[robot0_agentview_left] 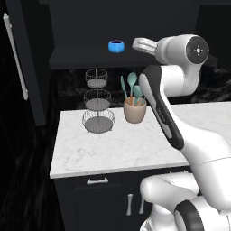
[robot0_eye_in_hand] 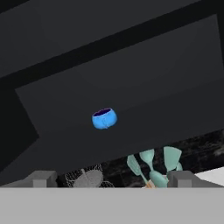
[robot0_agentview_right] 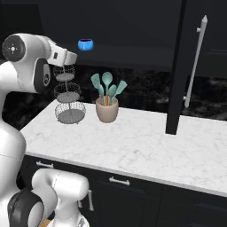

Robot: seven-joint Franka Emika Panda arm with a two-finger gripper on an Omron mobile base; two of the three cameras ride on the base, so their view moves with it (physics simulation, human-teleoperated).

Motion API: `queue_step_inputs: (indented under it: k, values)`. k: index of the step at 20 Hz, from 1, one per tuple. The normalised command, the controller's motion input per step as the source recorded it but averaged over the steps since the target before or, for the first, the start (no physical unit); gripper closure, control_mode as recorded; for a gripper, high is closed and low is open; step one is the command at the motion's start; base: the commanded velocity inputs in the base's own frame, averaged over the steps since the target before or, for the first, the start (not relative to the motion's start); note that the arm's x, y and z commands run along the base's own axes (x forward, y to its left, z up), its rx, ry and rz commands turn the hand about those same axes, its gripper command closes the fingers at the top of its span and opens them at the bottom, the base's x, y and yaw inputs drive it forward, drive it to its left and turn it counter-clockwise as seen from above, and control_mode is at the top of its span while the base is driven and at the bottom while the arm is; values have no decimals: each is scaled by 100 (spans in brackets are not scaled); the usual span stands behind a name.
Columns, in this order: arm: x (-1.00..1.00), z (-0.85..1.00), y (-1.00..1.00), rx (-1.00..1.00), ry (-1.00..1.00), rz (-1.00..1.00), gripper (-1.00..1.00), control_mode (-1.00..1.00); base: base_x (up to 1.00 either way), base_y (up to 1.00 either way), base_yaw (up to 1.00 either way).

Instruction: Gather all objects into one cabinet and sort the glasses and bowls to opposite sides.

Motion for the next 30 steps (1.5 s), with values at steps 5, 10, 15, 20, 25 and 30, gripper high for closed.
queue_step_inputs:
  k: [5, 10, 15, 20, 25, 30]
  values:
    - [0, -1, 1, 0, 3, 0, -100, -100, 0, 0, 0]
    - [20, 6, 3, 0, 13, 1, -100, -100, 0, 0, 0]
    - [28, 10, 5, -3, 15, 7, -100, -100, 0, 0, 0]
    - [16, 1, 13, -10, 11, 11, -100, -100, 0, 0, 0]
    - [4, 0, 1, -17, -3, 4, -100, -100, 0, 0, 0]
    - [2, 0, 5, -5, -3, 0, -100, -100, 0, 0, 0]
